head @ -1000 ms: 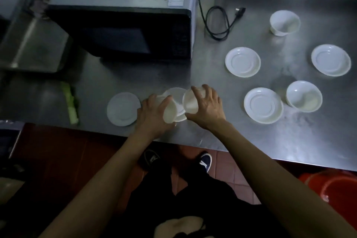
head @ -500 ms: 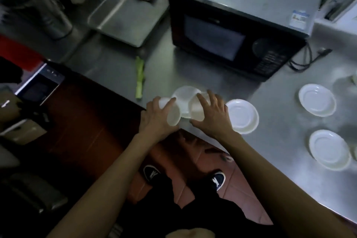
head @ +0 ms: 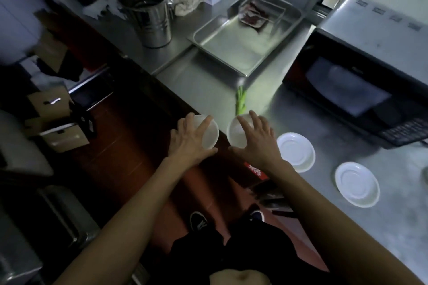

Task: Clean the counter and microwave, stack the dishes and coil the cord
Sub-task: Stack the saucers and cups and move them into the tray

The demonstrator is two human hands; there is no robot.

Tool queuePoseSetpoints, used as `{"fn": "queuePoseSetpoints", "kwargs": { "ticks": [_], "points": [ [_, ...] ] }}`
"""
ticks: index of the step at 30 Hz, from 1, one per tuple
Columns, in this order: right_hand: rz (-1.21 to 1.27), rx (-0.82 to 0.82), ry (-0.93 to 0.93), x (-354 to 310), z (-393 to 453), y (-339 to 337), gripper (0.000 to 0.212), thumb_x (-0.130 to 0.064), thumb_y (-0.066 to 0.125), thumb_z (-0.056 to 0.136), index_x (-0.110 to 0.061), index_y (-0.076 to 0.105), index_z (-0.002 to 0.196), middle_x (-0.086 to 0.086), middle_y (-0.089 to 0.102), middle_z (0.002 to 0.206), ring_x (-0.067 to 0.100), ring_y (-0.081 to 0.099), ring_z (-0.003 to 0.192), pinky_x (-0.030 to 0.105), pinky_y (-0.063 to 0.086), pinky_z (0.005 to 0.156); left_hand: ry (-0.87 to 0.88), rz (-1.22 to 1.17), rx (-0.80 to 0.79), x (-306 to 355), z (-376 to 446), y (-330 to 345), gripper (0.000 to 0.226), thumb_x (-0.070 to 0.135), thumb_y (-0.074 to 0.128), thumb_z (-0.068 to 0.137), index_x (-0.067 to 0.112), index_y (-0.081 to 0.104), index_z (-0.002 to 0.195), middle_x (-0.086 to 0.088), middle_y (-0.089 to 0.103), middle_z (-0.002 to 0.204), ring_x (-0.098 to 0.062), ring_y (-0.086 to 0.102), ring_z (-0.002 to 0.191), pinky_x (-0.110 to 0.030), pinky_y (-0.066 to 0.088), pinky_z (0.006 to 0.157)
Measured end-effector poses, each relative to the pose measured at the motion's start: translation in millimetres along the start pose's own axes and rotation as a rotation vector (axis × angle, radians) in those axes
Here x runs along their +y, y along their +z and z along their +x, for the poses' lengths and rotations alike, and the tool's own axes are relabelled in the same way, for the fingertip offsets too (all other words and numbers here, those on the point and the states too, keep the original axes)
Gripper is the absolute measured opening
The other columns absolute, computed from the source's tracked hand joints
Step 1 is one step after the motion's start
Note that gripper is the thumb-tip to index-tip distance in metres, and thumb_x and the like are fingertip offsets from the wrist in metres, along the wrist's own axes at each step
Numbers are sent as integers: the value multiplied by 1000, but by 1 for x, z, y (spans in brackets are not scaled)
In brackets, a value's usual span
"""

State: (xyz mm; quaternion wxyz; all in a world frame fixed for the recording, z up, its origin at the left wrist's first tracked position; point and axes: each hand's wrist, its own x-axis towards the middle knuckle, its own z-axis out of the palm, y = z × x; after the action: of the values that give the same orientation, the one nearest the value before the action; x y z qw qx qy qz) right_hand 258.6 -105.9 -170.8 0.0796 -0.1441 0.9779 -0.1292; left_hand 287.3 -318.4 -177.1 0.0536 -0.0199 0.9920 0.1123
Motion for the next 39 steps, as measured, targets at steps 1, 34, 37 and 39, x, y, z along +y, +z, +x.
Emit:
{"fn": "queuePoseSetpoints", "kwargs": {
  "ticks": [1, 34, 37, 39],
  "points": [
    [-1, -1, -8, -7, 6, 0, 95, -63, 68, 76, -33, 22, 153, 6, 11, 164, 35, 12, 147, 54, 25, 113, -12, -5, 3, -8, 1, -3, 98, 69, 71, 66, 47, 17, 145, -6, 19, 147, -32, 30, 128, -52, 37, 100],
    [166, 81, 116, 16, 289, -38, 92, -61, 73, 73, -32, 32, 150, 6, 16, 163, 35, 18, 145, 53, 27, 113, 83, 47, -66, -47, 296, -68, 100, 68, 69, 66, 47, 16, 148, -5, 20, 150, -32, 31, 130, -48, 35, 104],
    [194, 93, 181, 26, 299, -43, 91, -58, 74, 74, -33, 31, 150, 5, 15, 164, 34, 16, 146, 54, 27, 113, 125, 40, -74, -39, 323, -69, 95, 68, 68, 68, 48, 17, 146, -6, 21, 149, -33, 31, 129, -49, 34, 104],
    [192, 118, 244, 35, 307, -43, 91, -57, 75, 73, -33, 32, 150, 5, 17, 164, 34, 18, 146, 54, 28, 113, 175, 18, -117, -33, 349, -67, 97, 69, 67, 69, 49, 13, 148, -7, 17, 152, -35, 27, 134, -51, 33, 106]
  ]
}}
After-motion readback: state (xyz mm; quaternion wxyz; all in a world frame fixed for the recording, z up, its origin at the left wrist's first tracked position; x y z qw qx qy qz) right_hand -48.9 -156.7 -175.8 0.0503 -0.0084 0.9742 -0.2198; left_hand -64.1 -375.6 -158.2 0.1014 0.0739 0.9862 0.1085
